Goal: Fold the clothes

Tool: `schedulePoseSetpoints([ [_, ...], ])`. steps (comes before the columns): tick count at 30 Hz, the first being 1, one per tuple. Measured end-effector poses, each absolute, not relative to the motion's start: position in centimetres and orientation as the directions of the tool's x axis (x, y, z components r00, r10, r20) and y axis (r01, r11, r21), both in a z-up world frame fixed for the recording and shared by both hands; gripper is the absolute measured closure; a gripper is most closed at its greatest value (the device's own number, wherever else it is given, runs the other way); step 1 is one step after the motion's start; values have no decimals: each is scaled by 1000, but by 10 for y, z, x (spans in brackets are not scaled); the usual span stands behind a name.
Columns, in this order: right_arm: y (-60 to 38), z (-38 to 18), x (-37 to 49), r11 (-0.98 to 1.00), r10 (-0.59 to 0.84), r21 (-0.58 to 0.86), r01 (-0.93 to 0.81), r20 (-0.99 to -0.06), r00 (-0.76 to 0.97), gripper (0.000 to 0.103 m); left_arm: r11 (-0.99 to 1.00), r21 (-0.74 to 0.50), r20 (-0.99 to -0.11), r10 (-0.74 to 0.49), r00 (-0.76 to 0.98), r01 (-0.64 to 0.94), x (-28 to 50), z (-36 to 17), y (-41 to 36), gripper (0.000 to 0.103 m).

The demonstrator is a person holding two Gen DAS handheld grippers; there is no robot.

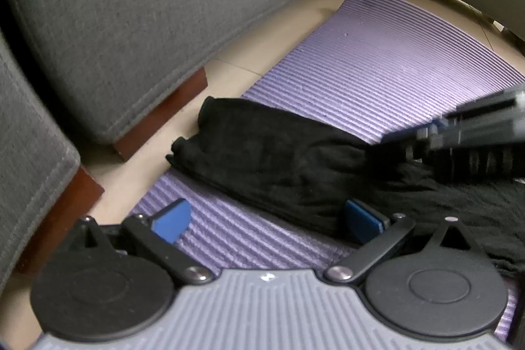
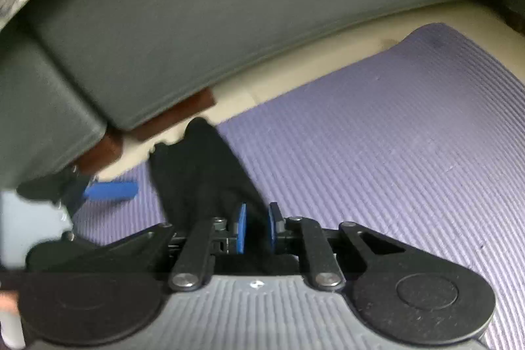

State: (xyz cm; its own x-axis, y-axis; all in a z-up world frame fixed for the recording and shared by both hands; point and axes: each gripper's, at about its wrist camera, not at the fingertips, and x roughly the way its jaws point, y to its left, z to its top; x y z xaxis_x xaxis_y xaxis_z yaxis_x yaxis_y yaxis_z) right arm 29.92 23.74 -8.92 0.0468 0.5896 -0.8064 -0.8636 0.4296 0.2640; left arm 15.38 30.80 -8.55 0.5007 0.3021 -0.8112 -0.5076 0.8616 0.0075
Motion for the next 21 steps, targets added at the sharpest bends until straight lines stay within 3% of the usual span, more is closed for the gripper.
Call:
schedulePoseSetpoints([
  [2, 243, -94, 297, 417, 563, 237, -878, -825, 45, 90, 862, 8, -811, 302, 501, -507, 153, -86, 308, 2],
  [5, 248, -95, 290, 384, 548, 194, -903, -835, 54, 102, 862, 9, -811, 303, 501, -508, 153, -87, 309, 1],
  [13, 265, -82, 283, 304, 573, 22, -953, -803, 164, 103, 860, 14, -810, 309, 499, -509, 154, -87, 308, 0],
  [16, 274, -89, 289, 327, 538, 4, -945, -823, 183, 99, 862, 14, -810, 307, 500, -508, 154, -88, 309, 0],
  [17, 273, -88, 292, 342, 539, 14, -939, -822, 184, 92, 863, 11, -811, 304, 500, -506, 154, -87, 310, 0],
  [21, 250, -76, 308, 421, 576, 85, -903, -794, 194, 88, 849, 9, -816, 312, 486, -529, 153, -84, 316, 2],
])
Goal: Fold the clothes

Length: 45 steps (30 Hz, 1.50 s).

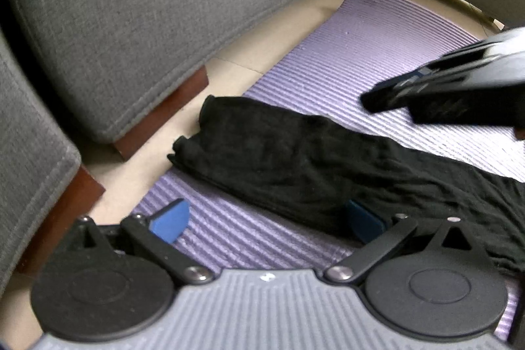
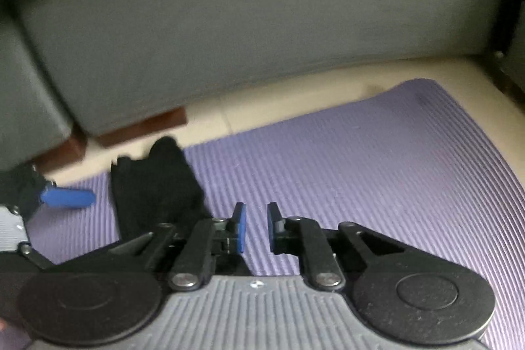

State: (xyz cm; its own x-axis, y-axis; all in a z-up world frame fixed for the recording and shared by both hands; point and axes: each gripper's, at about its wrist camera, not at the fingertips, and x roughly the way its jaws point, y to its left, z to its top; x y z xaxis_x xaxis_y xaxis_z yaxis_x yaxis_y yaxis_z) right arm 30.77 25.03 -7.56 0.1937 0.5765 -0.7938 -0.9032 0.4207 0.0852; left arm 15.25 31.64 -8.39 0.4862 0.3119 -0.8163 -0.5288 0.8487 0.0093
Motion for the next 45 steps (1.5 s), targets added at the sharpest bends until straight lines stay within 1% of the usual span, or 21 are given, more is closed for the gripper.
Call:
schedulePoseSetpoints([
  [4, 233, -71, 308, 416, 547, 78, -906, -818, 181, 88, 828, 9, -804, 339, 489, -560, 150, -80, 322, 3],
  [7, 222, -70, 303, 417, 547, 93, -904, -820, 168, 87, 797, 42, -807, 383, 451, -602, 148, -81, 327, 4],
  [9, 222, -71, 297, 407, 555, 107, -907, -818, 152, 87, 761, 30, -817, 392, 423, -648, 144, -82, 336, 4],
  [14, 239, -74, 272, 324, 598, 155, -933, -798, 74, 87, 688, -31, -829, 388, 404, -725, 131, -81, 351, 4],
  [16, 249, -81, 260, 285, 606, 181, -941, -795, 31, 87, 665, -73, -833, 369, 412, -743, 122, -74, 358, 5],
  [20, 255, -88, 244, 253, 611, 178, -951, -792, 15, 87, 642, -174, -825, 319, 467, -747, 98, -58, 366, 4],
  [22, 254, -90, 241, 248, 610, 177, -953, -792, 12, 87, 634, -195, -821, 313, 478, -748, 91, -54, 368, 3],
  [24, 253, -95, 239, 253, 586, 141, -957, -809, 36, 86, 624, -226, -820, 293, 492, -748, 87, -52, 370, 2],
  [26, 251, -97, 237, 280, 609, 175, -944, -792, 34, 84, 622, -249, -810, 286, 511, -742, 88, -49, 368, 1],
  [27, 251, -98, 236, 293, 620, 196, -936, -784, 30, 84, 627, -254, -804, 286, 521, -736, 89, -48, 367, 1],
  [30, 249, -96, 223, 304, 634, 200, -931, -772, 41, 85, 657, -233, -800, 290, 526, -717, 95, -46, 361, 1],
  [32, 238, -90, 218, 338, 624, 161, -927, -776, 93, 82, 675, -229, -799, 281, 532, -701, 98, -46, 357, 1],
  [33, 223, -85, 217, 379, 611, 135, -916, -779, 138, 78, 687, -227, -798, 276, 536, -690, 101, -46, 355, 1],
  [37, 160, -69, 209, 505, 540, 66, -861, -802, 255, 76, 747, -221, -791, 239, 563, -627, 114, -46, 336, 1],
  [40, 109, -61, 200, 595, 490, 48, -802, -812, 316, 73, 831, -210, -791, 166, 589, -516, 128, -46, 306, 1],
  [43, 62, -53, 183, 677, 456, 41, -735, -807, 375, 66, 894, -163, -799, 129, 588, -418, 136, -47, 279, 1],
  [45, 35, -47, 169, 722, 437, 51, -690, -806, 399, 59, 945, -106, -814, 96, 572, -308, 142, -50, 250, 1],
])
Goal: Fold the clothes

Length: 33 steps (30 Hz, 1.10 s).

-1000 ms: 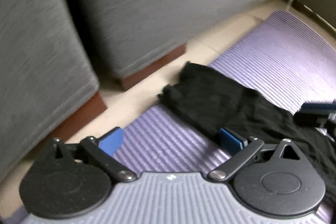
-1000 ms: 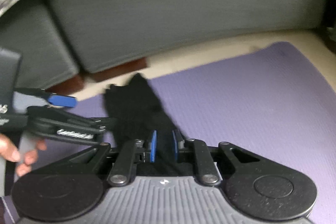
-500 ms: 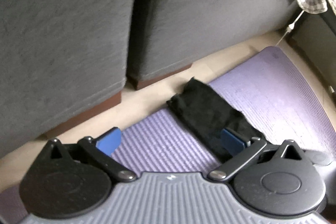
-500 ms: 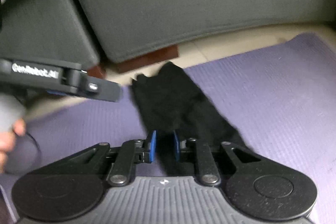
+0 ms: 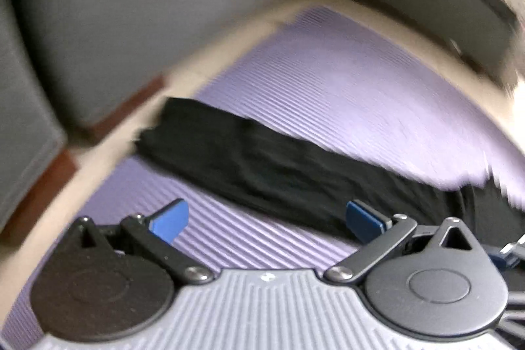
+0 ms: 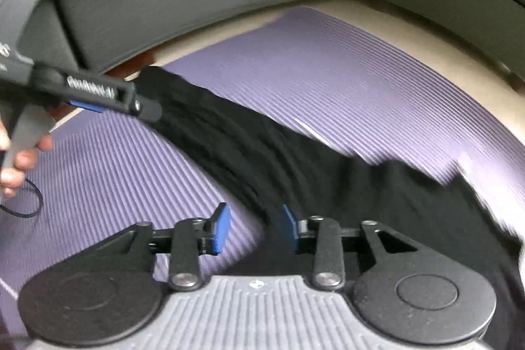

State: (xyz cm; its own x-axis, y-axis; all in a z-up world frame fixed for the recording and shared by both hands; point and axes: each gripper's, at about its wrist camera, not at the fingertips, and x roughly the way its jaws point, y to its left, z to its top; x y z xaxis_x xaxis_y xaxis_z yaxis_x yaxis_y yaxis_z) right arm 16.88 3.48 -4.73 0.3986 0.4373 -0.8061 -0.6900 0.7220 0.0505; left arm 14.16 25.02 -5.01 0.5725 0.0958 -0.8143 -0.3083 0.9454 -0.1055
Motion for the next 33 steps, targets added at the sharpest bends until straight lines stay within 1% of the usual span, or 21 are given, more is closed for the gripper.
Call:
schedulePoseSetpoints([
  [5, -37, -36, 114, 824, 342, 33, -566, -825, 450, 54, 993, -74, -843, -15, 538, -87, 139, -56, 196, 1],
  [11, -108, -35, 62, 901, 240, 8, -435, -843, 481, 52, 997, -30, -864, -65, 499, 78, 118, -58, 154, 1],
  [14, -141, -36, 35, 933, 208, 20, -358, -845, 494, 52, 990, 2, -880, -66, 471, 142, 102, -59, 139, 1],
  [18, -160, -40, 7, 952, 190, 36, -303, -846, 498, 50, 970, 63, -899, -47, 436, 233, 79, -59, 121, 1],
  [22, -175, -45, -12, 968, 169, 51, -247, -859, 483, 50, 960, 36, -921, -75, 381, 277, 67, -59, 112, 5],
  [24, -181, -51, -20, 972, 175, 76, -223, -866, 468, 50, 945, 27, -933, -93, 348, 325, 56, -60, 105, 8],
  [27, -189, -63, -28, 974, 178, 94, -206, -880, 439, 50, 923, 43, -951, -79, 298, 383, 41, -65, 99, 12],
  [33, -182, -68, -37, 966, 139, 32, -256, -900, 414, 50, 884, 87, -974, -22, 225, 460, 13, -72, 89, 12],
])
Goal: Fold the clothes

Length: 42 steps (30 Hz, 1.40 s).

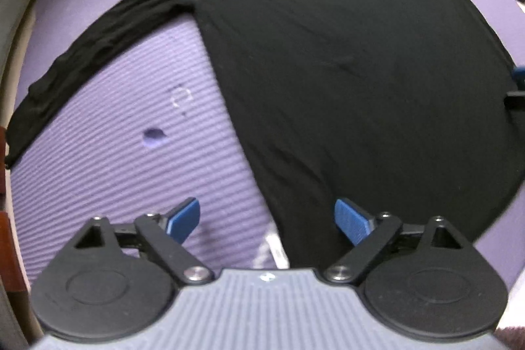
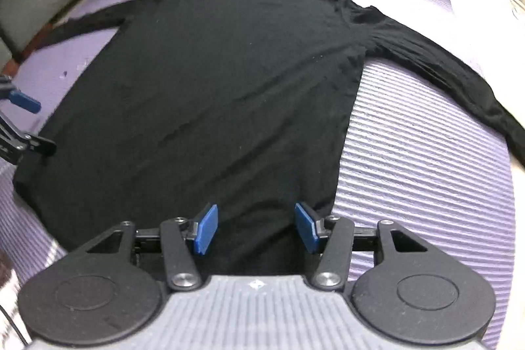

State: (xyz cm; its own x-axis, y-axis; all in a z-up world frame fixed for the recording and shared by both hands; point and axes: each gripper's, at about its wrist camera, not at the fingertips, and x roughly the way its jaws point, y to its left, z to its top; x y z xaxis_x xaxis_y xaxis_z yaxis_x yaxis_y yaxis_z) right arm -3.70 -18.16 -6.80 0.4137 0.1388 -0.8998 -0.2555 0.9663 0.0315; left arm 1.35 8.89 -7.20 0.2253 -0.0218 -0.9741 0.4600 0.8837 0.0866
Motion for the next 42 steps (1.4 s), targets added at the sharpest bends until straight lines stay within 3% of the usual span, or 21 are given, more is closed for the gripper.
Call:
schedulePoseSetpoints([
  [7, -179, -68, -51, 961, 90, -13, -276, -929, 358, 47, 838, 153, -981, 64, 185, 524, -8, -74, 82, 6],
  [11, -180, -60, -53, 966, 60, -38, -256, -929, 365, 47, 816, 244, -956, 111, 273, 524, -12, -62, 71, 6],
  [13, -184, -41, -55, 982, 36, -50, -184, -898, 439, 44, 824, 299, -929, 137, 343, 480, -13, -49, 66, 0],
  [15, -188, -20, -59, 995, 0, -51, -85, -856, 516, 32, 879, 328, -879, 150, 452, 347, -17, -23, 58, 0],
  [18, -186, 11, -75, 995, -87, -95, 18, -794, 601, 20, 952, 242, -838, 109, 535, 186, -38, 10, 51, 0],
  [22, -178, 41, -105, 995, -99, -77, 62, -762, 640, 17, 986, 109, -830, 21, 557, 126, -67, 37, 34, 0],
  [24, -177, 49, -116, 996, -89, -49, 80, -765, 638, 10, 994, 31, -826, -36, 562, 108, -81, 49, 25, 0],
  [26, -176, 55, -127, 995, -85, -30, 97, -771, 631, 5, 993, 46, -828, -21, 561, 105, -96, 55, 10, 0],
  [30, -175, 63, -138, 987, -155, -93, 132, -764, 627, 5, 988, 135, -833, 74, 548, 73, -121, 51, -21, 0],
  [34, -179, 73, -147, 985, -153, -71, 154, -768, 622, 5, 994, 29, -857, -28, 515, 102, -137, 52, -25, 0],
  [42, -174, 85, -159, 990, -125, -54, 128, -750, 649, 5, 992, 4, -855, -61, 516, 124, -151, 62, -35, 0],
])
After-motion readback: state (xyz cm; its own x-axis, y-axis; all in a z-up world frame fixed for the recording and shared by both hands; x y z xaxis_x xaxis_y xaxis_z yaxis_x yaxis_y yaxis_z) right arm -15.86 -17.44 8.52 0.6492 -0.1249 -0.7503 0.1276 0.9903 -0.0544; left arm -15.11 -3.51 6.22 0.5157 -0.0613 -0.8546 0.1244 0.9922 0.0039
